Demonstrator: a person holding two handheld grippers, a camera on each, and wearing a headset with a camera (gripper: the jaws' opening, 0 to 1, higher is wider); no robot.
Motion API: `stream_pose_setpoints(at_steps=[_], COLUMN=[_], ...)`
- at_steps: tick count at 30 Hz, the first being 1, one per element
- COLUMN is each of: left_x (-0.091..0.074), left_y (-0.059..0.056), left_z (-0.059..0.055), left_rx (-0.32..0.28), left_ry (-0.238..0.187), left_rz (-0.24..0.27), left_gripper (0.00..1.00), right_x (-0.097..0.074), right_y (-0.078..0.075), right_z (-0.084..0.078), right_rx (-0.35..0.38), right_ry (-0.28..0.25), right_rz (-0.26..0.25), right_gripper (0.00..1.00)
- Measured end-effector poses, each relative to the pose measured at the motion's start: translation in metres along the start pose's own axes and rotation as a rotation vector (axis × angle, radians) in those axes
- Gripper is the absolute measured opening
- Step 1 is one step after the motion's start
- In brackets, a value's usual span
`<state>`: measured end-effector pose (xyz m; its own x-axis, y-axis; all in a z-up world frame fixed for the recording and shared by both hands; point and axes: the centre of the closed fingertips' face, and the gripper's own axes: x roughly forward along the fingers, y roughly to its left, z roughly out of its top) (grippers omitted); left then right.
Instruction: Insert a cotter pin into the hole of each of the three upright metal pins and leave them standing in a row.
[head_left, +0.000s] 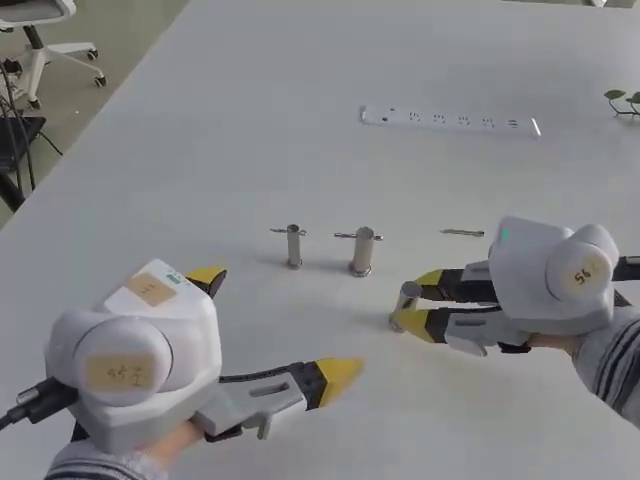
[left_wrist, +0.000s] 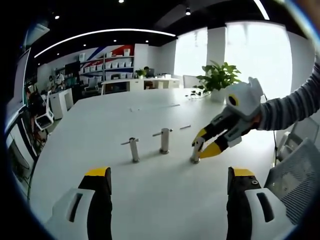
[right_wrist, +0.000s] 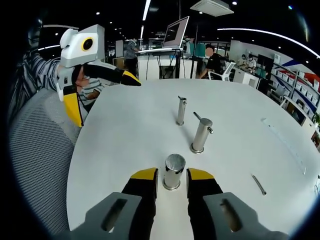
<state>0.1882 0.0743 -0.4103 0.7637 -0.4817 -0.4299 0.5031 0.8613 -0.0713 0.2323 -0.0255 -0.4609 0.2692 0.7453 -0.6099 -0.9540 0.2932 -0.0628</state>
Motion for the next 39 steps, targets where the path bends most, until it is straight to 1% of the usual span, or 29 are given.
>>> stream_pose_setpoints(at_steps=[5, 8, 13, 17, 21, 23, 25, 27, 30, 32, 36, 39], left_x=[0.0, -0.001, 0.0, 0.0, 0.002, 0.002, 0.002, 0.003, 0.004, 0.005, 0.006, 0.007], left_y=[0.0, 0.0, 0.001, 0.001, 0.002, 0.002, 0.002, 0.002, 0.003, 0.003, 0.006, 0.008], left_z=[0.0, -0.001, -0.001, 0.0, 0.001, 0.001, 0.001, 0.0, -0.002, -0.003, -0.004, -0.006], left_rx=[0.001, -0.001, 0.0, -0.001, 0.0, 0.002, 0.003, 0.0, -0.006, -0.008, -0.015, -0.014], left_ry=[0.001, 0.005, 0.008, 0.003, 0.004, 0.006, 0.006, 0.006, 0.01, 0.011, 0.006, 0.01], left_rz=[0.005, 0.007, 0.012, 0.013, 0.017, 0.017, 0.016, 0.014, 0.016, 0.015, 0.017, 0.023], left_gripper=[0.96, 0.96, 0.96, 0.96, 0.95, 0.95, 0.95, 0.95, 0.95, 0.95, 0.92, 0.92], right_x=[-0.012, -0.022, -0.038, -0.048, -0.057, -0.06, -0.06, -0.061, -0.059, -0.057, -0.052, -0.048], right_y=[-0.006, -0.01, -0.019, -0.034, -0.053, -0.063, -0.07, -0.078, -0.092, -0.101, -0.114, -0.124], right_z=[-0.002, -0.003, -0.006, -0.011, -0.016, -0.017, -0.019, -0.022, -0.026, -0.031, -0.033, -0.035], right_rx=[0.064, 0.073, 0.065, 0.055, 0.039, 0.034, 0.034, 0.019, 0.02, 0.015, 0.01, 0.014], right_ry=[-0.001, 0.003, 0.028, 0.065, 0.107, 0.128, 0.143, 0.172, 0.201, 0.235, 0.258, 0.273], right_rz=[-0.022, -0.036, -0.062, -0.084, -0.113, -0.122, -0.12, -0.126, -0.139, -0.149, -0.145, -0.147], right_gripper=[0.24, 0.24, 0.24, 0.24, 0.21, 0.2, 0.2, 0.2, 0.19, 0.18, 0.17, 0.17])
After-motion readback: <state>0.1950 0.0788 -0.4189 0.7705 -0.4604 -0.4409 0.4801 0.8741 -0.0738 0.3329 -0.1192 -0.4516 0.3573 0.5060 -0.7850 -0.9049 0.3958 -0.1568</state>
